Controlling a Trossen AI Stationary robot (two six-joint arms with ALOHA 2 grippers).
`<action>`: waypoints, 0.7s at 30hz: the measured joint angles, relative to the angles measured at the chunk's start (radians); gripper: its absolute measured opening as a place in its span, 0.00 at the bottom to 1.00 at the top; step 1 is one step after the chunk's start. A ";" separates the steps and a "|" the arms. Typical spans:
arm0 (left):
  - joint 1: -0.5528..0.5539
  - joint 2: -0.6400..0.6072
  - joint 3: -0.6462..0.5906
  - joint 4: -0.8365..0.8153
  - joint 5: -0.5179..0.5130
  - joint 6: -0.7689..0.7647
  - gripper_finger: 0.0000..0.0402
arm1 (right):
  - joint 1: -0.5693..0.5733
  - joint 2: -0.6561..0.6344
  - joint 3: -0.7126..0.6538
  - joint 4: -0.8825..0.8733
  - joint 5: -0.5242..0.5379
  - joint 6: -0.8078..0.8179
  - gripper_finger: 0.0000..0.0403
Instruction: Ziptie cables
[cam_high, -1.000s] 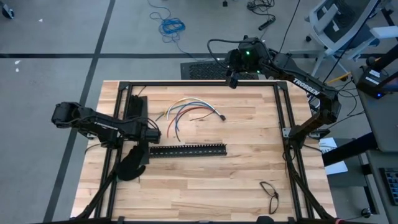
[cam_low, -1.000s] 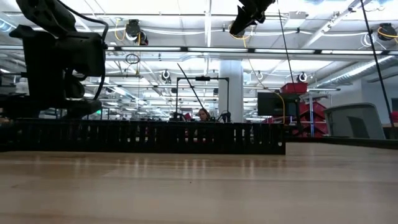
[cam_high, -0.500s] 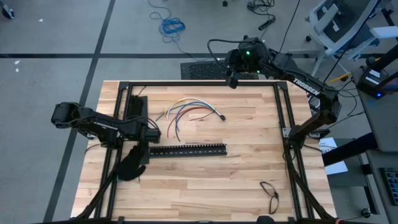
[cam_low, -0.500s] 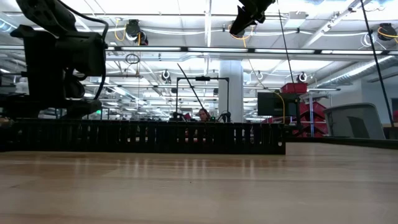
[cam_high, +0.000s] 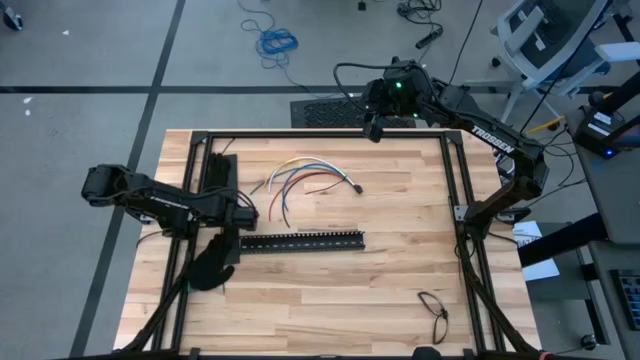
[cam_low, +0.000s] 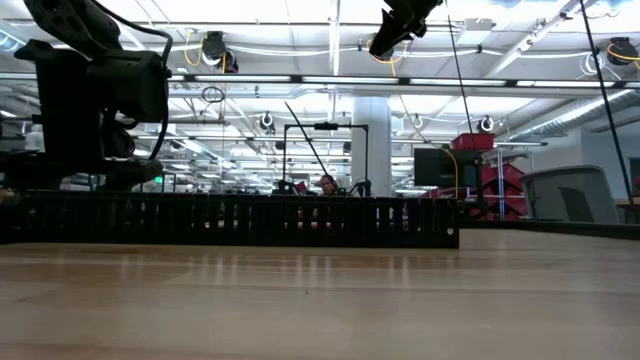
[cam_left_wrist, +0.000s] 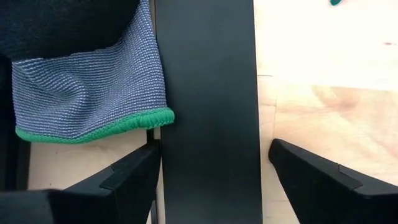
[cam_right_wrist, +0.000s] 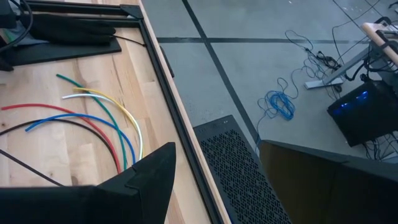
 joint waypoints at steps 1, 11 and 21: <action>0.000 0.000 0.000 0.000 0.000 0.000 0.73 | 0.000 0.000 0.000 0.000 0.000 0.000 0.57; 0.000 0.000 0.000 -0.010 0.001 0.001 0.58 | 0.000 0.000 0.000 0.000 0.000 0.000 0.57; 0.000 0.001 0.020 -0.021 -0.002 0.010 0.57 | 0.000 0.000 0.000 0.001 0.000 -0.001 0.57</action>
